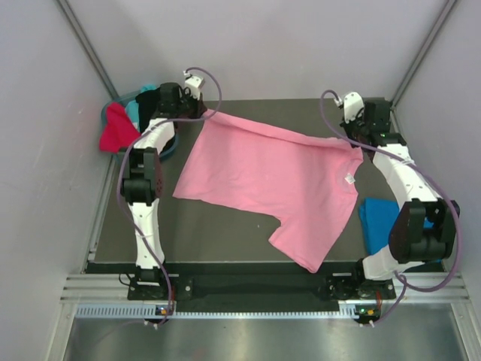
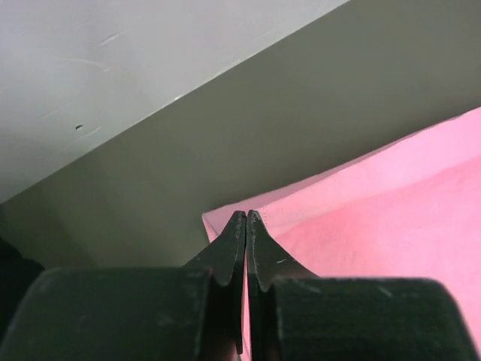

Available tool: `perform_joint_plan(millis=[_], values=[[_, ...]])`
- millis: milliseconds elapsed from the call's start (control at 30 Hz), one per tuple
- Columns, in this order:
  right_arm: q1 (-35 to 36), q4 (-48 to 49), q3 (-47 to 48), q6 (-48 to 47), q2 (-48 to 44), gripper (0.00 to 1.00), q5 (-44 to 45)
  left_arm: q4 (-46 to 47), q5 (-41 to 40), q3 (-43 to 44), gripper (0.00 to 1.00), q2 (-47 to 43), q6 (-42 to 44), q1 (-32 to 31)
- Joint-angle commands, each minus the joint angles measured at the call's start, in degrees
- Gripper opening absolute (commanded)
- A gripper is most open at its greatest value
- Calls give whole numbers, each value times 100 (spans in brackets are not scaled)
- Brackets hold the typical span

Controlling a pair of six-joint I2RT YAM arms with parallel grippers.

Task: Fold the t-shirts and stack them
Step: Fold the tshirt

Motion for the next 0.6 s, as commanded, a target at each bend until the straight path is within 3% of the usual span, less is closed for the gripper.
perform_joint_plan(millis=[0, 567], values=[[68, 67, -90, 122, -383, 0, -88, 19, 38, -199, 0, -569, 183, 72], [77, -135, -1241, 289, -805, 0, -334, -368, -252, -928, 0, -710, 613, 177]])
